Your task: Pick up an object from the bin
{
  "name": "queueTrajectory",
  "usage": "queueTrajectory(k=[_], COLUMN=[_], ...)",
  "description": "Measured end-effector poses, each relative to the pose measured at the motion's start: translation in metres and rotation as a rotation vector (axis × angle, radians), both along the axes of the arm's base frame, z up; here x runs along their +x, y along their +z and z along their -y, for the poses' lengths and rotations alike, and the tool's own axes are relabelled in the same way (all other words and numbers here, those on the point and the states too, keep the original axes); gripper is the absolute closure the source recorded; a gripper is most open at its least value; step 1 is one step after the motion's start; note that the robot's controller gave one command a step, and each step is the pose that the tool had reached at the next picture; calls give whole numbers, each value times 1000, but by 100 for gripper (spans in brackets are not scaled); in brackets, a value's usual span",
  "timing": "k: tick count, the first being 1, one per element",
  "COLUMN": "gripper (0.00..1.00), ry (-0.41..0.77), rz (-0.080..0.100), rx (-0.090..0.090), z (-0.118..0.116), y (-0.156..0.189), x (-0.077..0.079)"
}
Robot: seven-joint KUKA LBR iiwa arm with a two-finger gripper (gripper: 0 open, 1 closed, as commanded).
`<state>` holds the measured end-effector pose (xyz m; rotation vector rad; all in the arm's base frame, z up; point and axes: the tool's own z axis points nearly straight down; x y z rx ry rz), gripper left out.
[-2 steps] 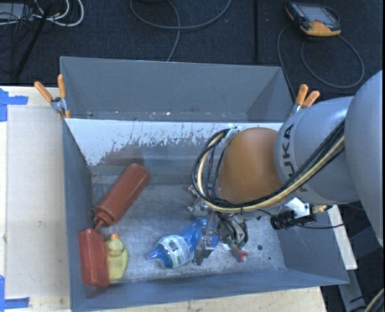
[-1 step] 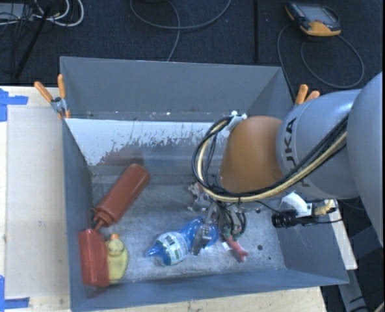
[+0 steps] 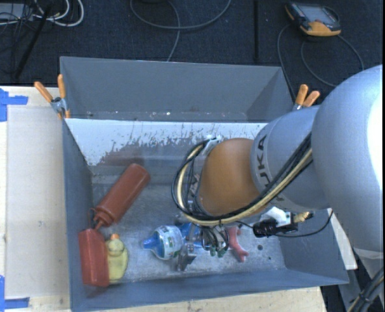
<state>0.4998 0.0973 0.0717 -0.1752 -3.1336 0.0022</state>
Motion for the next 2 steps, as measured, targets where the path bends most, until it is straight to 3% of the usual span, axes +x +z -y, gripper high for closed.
queueTrajectory(k=[1, 2], gripper=[100, 100], ry=[-41, -41], rz=[8, 8], rx=[0, 0], z=[-18, -18], y=[1, 1], x=[1, 1])
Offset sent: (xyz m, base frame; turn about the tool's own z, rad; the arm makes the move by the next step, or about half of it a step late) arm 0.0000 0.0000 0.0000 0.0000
